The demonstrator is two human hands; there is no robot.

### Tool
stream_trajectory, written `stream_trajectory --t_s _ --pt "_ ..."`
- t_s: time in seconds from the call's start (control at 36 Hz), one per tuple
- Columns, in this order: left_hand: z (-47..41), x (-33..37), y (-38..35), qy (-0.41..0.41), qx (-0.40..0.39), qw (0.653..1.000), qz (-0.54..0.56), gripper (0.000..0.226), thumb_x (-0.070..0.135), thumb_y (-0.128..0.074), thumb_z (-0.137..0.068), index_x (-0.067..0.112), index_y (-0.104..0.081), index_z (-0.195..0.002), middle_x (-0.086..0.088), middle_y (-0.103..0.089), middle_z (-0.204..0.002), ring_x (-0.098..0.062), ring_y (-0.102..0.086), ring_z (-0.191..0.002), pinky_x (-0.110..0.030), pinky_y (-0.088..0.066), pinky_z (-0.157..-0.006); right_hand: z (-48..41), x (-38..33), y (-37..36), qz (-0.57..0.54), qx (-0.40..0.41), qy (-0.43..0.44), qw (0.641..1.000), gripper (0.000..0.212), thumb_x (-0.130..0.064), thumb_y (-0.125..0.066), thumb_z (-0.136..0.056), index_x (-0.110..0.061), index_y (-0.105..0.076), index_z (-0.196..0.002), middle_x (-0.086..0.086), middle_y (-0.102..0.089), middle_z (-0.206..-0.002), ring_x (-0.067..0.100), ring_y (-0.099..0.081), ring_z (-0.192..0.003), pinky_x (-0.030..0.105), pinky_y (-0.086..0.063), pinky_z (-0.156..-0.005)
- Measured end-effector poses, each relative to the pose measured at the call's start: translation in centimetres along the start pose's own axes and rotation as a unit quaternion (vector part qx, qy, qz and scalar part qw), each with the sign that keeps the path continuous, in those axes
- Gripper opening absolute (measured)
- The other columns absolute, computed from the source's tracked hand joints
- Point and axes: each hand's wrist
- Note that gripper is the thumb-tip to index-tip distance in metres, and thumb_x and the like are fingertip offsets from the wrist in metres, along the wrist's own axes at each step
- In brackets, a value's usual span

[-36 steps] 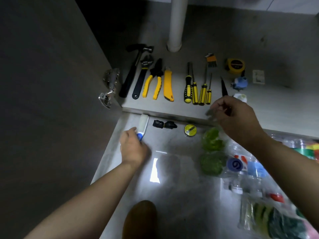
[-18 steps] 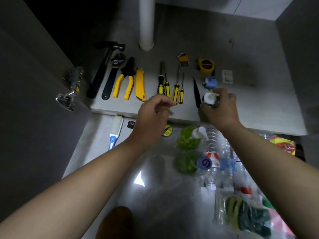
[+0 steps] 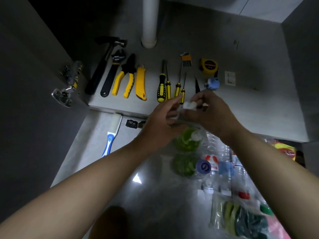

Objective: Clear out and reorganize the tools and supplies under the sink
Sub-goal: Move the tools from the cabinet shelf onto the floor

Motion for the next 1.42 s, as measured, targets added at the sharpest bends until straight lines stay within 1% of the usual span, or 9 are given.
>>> stream_trajectory --t_s 0.11,0.28,0.36,0.5,0.72,0.92,1.11,1.22,1.42 --pt "0.5 0.1 0.1 -0.051 0.017 0.998 -0.013 0.074 0.031 -0.074 -0.080 0.019 -0.050 -0.149 0.000 -0.062 -0.136 -0.014 -0.061 -0.124 -0.036 -0.055 -0.101 0.6 -1.4 -1.6 0.024 -0.032 0.050 0.998 0.056 -0.034 -0.087 -0.071 -0.014 -0.052 -0.109 0.002 -0.062 -0.095 0.007 -0.059 -0.078 0.026 -0.052 -0.070" --pt "1.0 -0.2 0.9 -0.050 0.109 0.993 -0.018 0.042 0.026 -0.079 -0.084 0.027 -0.069 -0.124 0.009 -0.071 -0.116 -0.004 -0.068 -0.101 -0.024 -0.058 -0.084 0.1 -1.8 -0.9 -0.026 -0.043 0.024 0.998 0.036 -0.043 -0.073 -0.081 -0.022 -0.058 -0.106 -0.008 -0.068 -0.089 0.002 -0.066 -0.077 0.019 -0.054 -0.065" --pt "1.5 -0.7 1.6 -0.017 0.130 0.991 -0.015 0.038 0.018 -0.083 -0.083 0.024 -0.070 -0.118 0.007 -0.072 -0.113 -0.009 -0.069 -0.105 -0.032 -0.060 -0.090 -1.8 -0.9 0.5 0.051 0.066 0.026 0.996 0.026 -0.031 -0.066 -0.092 -0.019 -0.061 -0.114 0.002 -0.062 -0.115 0.016 -0.063 -0.095 0.033 -0.054 -0.082" --pt "3.7 -1.3 2.5 -0.015 0.179 0.976 -0.120 0.034 0.029 -0.082 -0.082 0.025 -0.071 -0.113 0.012 -0.069 -0.105 -0.002 -0.065 -0.097 -0.016 -0.055 -0.080 -5.7 0.9 3.1 0.189 0.142 -0.018 0.971 0.042 -0.016 -0.062 -0.089 -0.014 -0.052 -0.130 0.019 -0.039 -0.142 0.034 -0.049 -0.119 0.024 -0.032 -0.084" --pt "7.3 -4.7 3.5 0.028 0.227 0.957 -0.181 0.032 0.004 -0.083 -0.080 0.016 -0.076 -0.108 -0.005 -0.066 -0.106 -0.008 -0.061 -0.086 -0.022 -0.051 -0.079 -7.6 2.2 3.7 0.275 0.121 -0.024 0.954 0.033 -0.013 -0.061 -0.093 -0.010 -0.059 -0.126 0.022 -0.051 -0.130 0.043 -0.056 -0.111 0.037 -0.045 -0.092" --pt "8.9 -8.7 5.8 0.119 0.194 0.951 -0.209 0.032 0.015 -0.079 -0.083 0.042 -0.068 -0.095 0.015 -0.063 -0.090 -0.007 -0.060 -0.073 -0.025 -0.051 -0.076 -7.5 2.2 3.4 0.292 0.110 -0.037 0.949 0.021 -0.008 -0.066 -0.089 -0.008 -0.064 -0.110 0.025 -0.056 -0.123 0.044 -0.058 -0.103 0.035 -0.044 -0.083" --pt "7.5 -10.4 7.1 0.113 0.181 0.921 -0.327 0.017 0.020 -0.076 -0.079 0.030 -0.071 -0.092 0.018 -0.061 -0.075 -0.025 -0.062 -0.086 -0.038 -0.054 -0.080 -4.7 -1.7 4.1 0.275 0.134 0.031 0.952 0.011 -0.014 -0.065 -0.090 -0.014 -0.069 -0.100 0.010 -0.067 -0.102 0.030 -0.063 -0.096 0.030 -0.047 -0.076" --pt "6.8 -10.8 7.2 0.110 0.199 0.899 -0.376 0.017 0.021 -0.070 -0.082 0.031 -0.066 -0.095 0.015 -0.060 -0.082 -0.023 -0.050 -0.091 -0.033 -0.039 -0.076 -1.0 -6.3 2.8 0.174 0.056 0.078 0.980 0.006 -0.022 -0.070 -0.088 -0.025 -0.067 -0.093 -0.010 -0.062 -0.086 0.008 -0.058 -0.076 0.020 -0.040 -0.060" --pt "6.0 -9.8 7.3 0.132 0.202 0.913 -0.330 0.015 0.023 -0.071 -0.088 0.021 -0.063 -0.099 -0.002 -0.058 -0.109 -0.028 -0.061 -0.092 -0.037 -0.051 -0.078 5.0 -8.8 -4.5 0.157 -0.130 0.130 0.970 0.017 -0.018 -0.074 -0.083 -0.029 -0.061 -0.084 -0.017 -0.054 -0.085 -0.005 -0.051 -0.074 0.010 -0.038 -0.062"
Point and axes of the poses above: each hand's wrist, its own z-axis away from the middle knuckle, its own y-axis out of the back of the hand, x = y × z
